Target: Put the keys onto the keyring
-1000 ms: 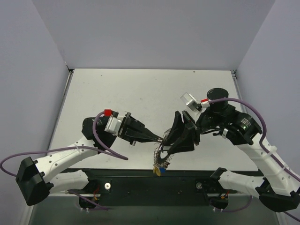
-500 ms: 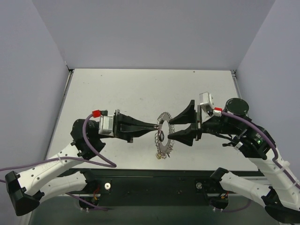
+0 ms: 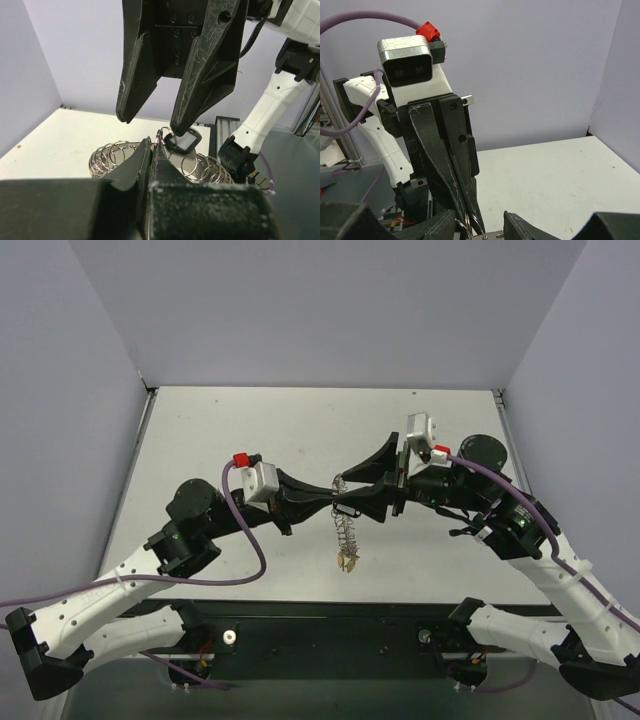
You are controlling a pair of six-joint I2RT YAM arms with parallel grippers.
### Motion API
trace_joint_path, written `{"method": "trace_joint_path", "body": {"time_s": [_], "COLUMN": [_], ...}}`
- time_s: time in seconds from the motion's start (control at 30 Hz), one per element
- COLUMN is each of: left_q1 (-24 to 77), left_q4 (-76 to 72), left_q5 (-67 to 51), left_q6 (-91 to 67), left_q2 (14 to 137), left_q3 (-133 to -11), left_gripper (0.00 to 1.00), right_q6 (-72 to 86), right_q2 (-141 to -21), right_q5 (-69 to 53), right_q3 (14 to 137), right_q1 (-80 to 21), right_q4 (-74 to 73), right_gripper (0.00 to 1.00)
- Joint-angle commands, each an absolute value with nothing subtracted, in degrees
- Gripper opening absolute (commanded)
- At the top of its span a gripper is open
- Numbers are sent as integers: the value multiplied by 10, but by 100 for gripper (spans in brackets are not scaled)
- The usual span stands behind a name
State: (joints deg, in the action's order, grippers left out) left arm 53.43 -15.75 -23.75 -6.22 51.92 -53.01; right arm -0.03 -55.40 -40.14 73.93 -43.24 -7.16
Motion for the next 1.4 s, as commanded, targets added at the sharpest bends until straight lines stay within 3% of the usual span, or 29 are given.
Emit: {"method": "trace_joint_path", "body": {"time_s": [0.0, 0.63, 1.0, 1.27, 1.37], "left_q1": [538, 539, 539, 539, 538], "left_q4": [-165, -83, -51, -42, -62], "left_q5": [-218, -170, -138, -63, -29], "left_q6": [-52, -3, 18, 5, 4], "left_q2": [502, 501, 505, 516, 524], "left_q3": [-569, -598, -603, -560, -527], "left_gripper": [0, 0, 0, 0, 0], "right_q6": [-4, -10, 0, 0, 18], "right_q2": [-564, -522, -578, -558, -548], "right_q5": [-380, -369, -370, -300, -277], "right_q3": [748, 739, 754, 682, 644], "right_q1": [-451, -460, -461, -457, -453], "right_q4": [-33, -16, -31, -26, -15], "right_gripper": [43, 41, 41, 44, 51]}}
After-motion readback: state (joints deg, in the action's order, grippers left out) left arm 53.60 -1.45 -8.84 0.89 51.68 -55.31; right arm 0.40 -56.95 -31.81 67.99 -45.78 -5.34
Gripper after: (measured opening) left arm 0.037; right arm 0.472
